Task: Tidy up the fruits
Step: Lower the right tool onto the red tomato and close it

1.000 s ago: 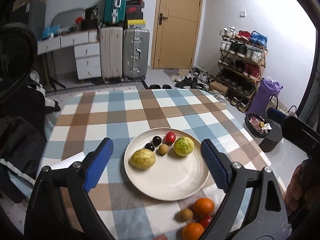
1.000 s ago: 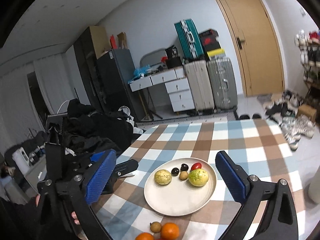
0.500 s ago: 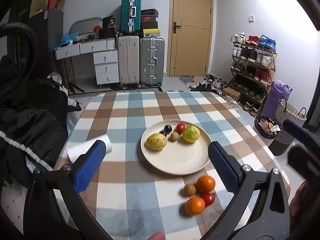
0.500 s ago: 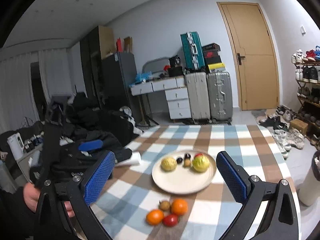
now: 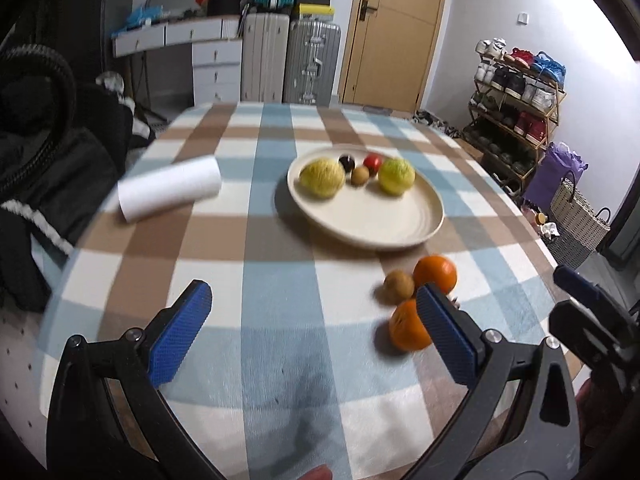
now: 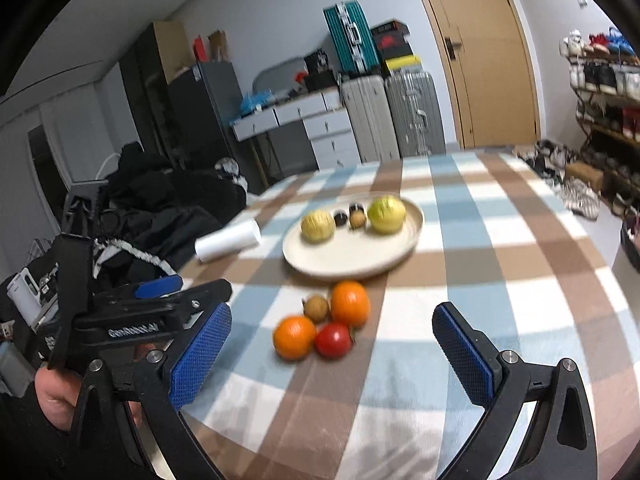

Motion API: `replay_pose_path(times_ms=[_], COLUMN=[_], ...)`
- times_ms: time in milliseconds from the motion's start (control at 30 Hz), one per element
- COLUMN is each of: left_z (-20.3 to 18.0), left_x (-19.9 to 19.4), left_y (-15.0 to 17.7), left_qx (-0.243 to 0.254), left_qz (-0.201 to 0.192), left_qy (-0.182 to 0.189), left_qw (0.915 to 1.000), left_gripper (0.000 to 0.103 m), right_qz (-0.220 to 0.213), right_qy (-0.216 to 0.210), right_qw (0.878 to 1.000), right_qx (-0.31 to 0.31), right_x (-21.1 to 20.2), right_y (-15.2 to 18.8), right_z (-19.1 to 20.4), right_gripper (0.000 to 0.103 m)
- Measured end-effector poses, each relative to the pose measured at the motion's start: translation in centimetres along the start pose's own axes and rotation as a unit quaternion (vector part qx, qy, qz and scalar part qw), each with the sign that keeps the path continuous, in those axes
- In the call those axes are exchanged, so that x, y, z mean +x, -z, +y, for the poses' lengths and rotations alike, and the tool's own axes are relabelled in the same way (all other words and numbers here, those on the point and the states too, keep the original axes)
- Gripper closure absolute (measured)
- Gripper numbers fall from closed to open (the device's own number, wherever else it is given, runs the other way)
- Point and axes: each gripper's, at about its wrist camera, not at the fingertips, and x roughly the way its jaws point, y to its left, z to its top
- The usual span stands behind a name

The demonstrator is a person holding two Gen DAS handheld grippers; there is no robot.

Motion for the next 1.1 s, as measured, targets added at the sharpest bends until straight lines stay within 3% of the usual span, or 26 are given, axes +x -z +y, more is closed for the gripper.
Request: replay_pose_path(times_ms=[333,567,700,1000,1100], left_z=[0.6,0.5,0.7,0.8,0.8], left_x=[2.4,3.2,3.5,4.2,4.2], left_y=[1.8,1.8,1.9,2.0,2.0], left_qx=[0.006,0.009,0.009,0.016,0.016], left_qz=[0.029,0.036,0.040,0.046,0.048], left_qy=[0.011,0.019,0.022,0.029,0.032], left_qw=[0.9995,0.9991,0.9989,0.9984,0.9982], left_gripper=[0.001,0.001,0.001,0.001,0.001], right_qz=[0.052,0.076,0.082,0.097,0.103], right_qy=[-0.012,-0.013,-0.030,-0.038,-0.047], right_qw=[0.998,0.996,0.994,0.991,0.990], right_qx=[0.042,0.039,0.067,0.079,0.083], right_x=[3.3,4.6,5.0,6.2,6.6], right_y=[1.7,1.5,1.2,0.8,0.9], right_z=[-1.4,-1.6,-2.4,-2.9,-3.0], right_gripper=[0.000,0.001,0.002,0.021,0.033])
